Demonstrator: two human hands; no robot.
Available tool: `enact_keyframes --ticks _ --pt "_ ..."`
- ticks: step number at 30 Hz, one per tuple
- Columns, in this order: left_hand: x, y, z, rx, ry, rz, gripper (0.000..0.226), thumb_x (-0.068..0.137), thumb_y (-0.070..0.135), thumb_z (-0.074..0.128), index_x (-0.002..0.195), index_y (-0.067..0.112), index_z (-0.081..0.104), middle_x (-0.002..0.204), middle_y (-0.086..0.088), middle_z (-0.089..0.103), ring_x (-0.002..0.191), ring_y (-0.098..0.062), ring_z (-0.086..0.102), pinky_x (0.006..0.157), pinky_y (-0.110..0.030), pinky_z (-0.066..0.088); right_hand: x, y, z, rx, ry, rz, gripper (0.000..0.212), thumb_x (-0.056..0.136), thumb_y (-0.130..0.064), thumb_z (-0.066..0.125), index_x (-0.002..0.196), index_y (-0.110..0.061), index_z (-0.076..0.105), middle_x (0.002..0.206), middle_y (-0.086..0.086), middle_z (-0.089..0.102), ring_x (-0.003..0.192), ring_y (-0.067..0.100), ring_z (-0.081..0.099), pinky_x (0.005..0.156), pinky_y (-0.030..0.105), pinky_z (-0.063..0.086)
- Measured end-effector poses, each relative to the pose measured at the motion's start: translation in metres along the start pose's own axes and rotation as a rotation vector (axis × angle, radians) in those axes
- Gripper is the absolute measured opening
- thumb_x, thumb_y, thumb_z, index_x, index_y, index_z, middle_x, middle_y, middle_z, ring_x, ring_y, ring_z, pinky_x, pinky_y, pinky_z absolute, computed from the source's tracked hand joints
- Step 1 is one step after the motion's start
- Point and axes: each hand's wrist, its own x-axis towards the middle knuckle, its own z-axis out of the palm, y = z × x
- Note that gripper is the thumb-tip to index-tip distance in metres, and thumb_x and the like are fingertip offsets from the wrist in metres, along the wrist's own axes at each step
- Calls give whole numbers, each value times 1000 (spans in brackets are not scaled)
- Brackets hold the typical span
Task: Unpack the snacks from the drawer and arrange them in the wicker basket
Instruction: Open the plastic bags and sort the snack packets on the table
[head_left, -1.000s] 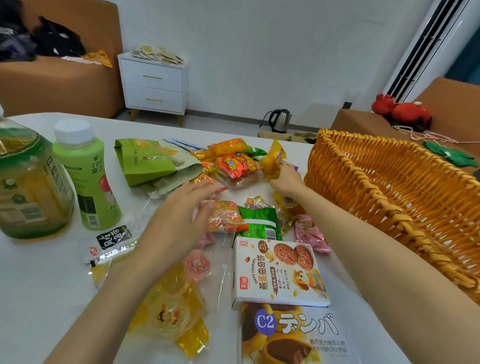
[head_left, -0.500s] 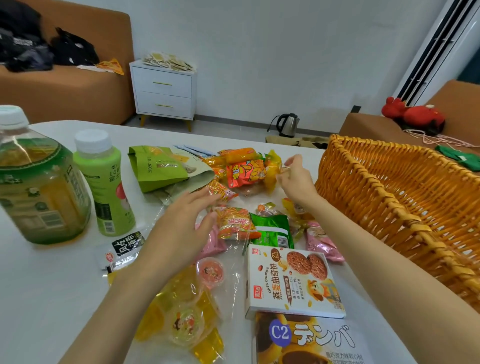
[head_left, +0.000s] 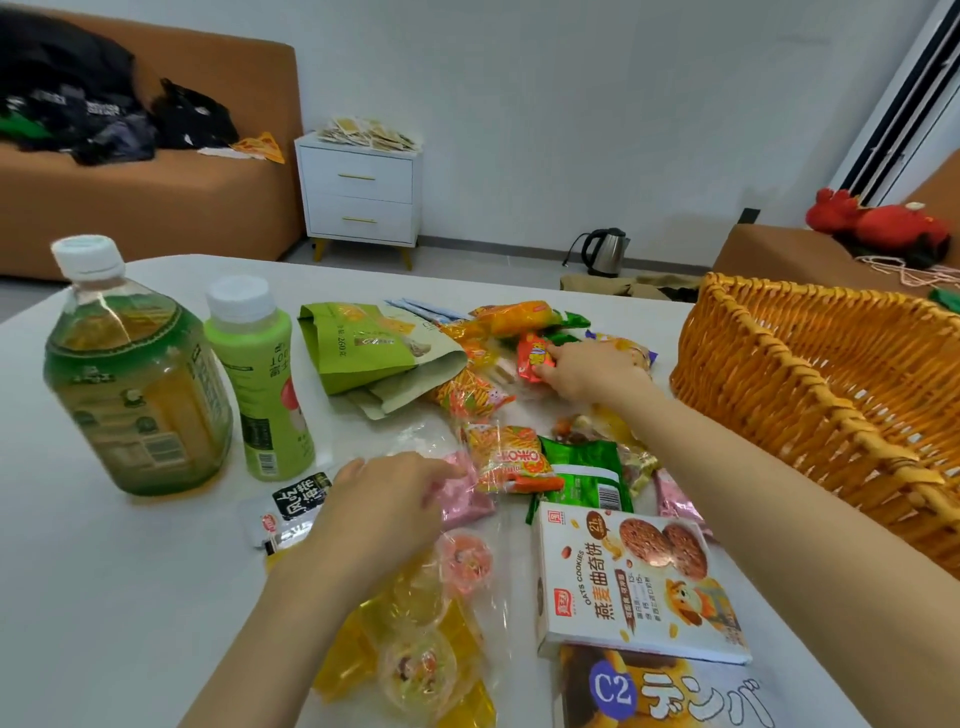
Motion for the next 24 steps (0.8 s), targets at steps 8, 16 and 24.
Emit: enact_keyframes --ticks 8,16,24 --pt "27 10 -15 -40 367 66 35 100 30 39 132 28 51 145 5 37 132 -18 33 105 -36 33 -32 23 -8 -22 -86 190 38 98 -35 37 114 -10 60 122 12 61 103 30 60 81 36 47" --pt "129 12 -21 490 11 38 50 97 60 25 145 48 27 160 4 15 145 -40 11 111 -68 3 -1 -7 -35 126 226 -113 48 99 -21 42 145 -30 34 124 16 53 103 35 56 75 38 45" --pt "131 -37 -18 462 -85 -183 58 100 51 24 146 51 -10 143 -5 46 127 -38 44 107 -66 25 58 -18 -6 -76 251 -126 45 99 -21 48 142 -30 40 137 13 37 106 32 58 74 37 46"
